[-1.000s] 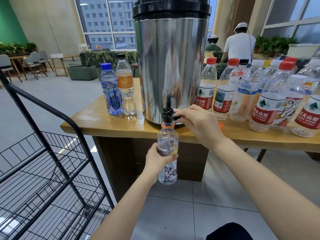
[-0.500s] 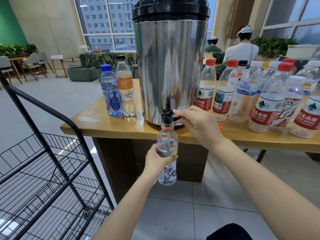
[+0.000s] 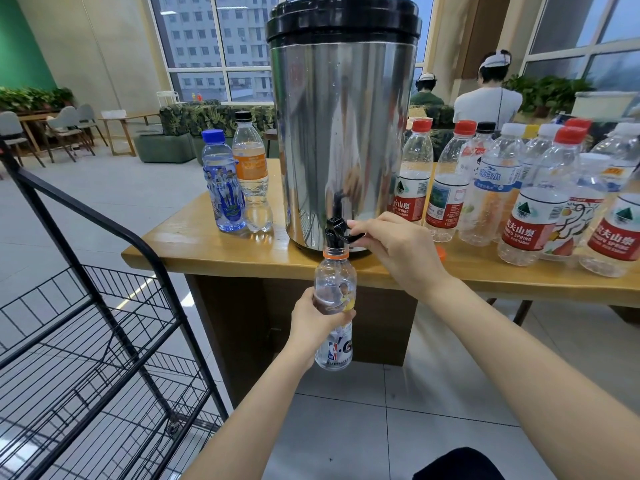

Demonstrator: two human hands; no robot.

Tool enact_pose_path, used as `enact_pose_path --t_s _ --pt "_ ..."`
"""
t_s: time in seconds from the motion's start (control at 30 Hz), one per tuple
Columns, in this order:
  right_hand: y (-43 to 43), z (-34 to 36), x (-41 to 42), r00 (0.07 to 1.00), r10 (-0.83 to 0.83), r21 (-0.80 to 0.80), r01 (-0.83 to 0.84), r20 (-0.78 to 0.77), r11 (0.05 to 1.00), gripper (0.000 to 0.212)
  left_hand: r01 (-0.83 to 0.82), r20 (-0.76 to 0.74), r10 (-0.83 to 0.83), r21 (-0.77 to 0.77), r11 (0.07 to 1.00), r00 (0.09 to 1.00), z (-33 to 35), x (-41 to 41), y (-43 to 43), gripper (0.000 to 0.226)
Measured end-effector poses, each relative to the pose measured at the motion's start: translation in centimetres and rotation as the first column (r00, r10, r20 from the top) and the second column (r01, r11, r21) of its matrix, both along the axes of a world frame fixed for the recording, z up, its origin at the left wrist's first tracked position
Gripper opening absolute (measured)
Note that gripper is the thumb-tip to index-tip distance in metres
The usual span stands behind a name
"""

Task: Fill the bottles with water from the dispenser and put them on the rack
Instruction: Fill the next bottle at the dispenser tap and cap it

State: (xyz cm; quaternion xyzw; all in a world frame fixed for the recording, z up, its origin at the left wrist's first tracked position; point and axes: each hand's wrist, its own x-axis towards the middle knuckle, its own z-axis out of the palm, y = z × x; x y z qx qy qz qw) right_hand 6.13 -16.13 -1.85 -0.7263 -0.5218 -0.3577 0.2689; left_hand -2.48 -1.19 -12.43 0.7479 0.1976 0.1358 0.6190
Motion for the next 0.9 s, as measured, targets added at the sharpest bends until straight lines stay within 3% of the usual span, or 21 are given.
enact_pose_path --t_s 0.9 --pt "-0.07 0.17 -0.37 1.000 -0.004 0.002 0.004 -0.022 1.000 0.025 -0.011 -0.002 0.011 0.015 1.000 1.000 -0.24 0.37 0.01 0.058"
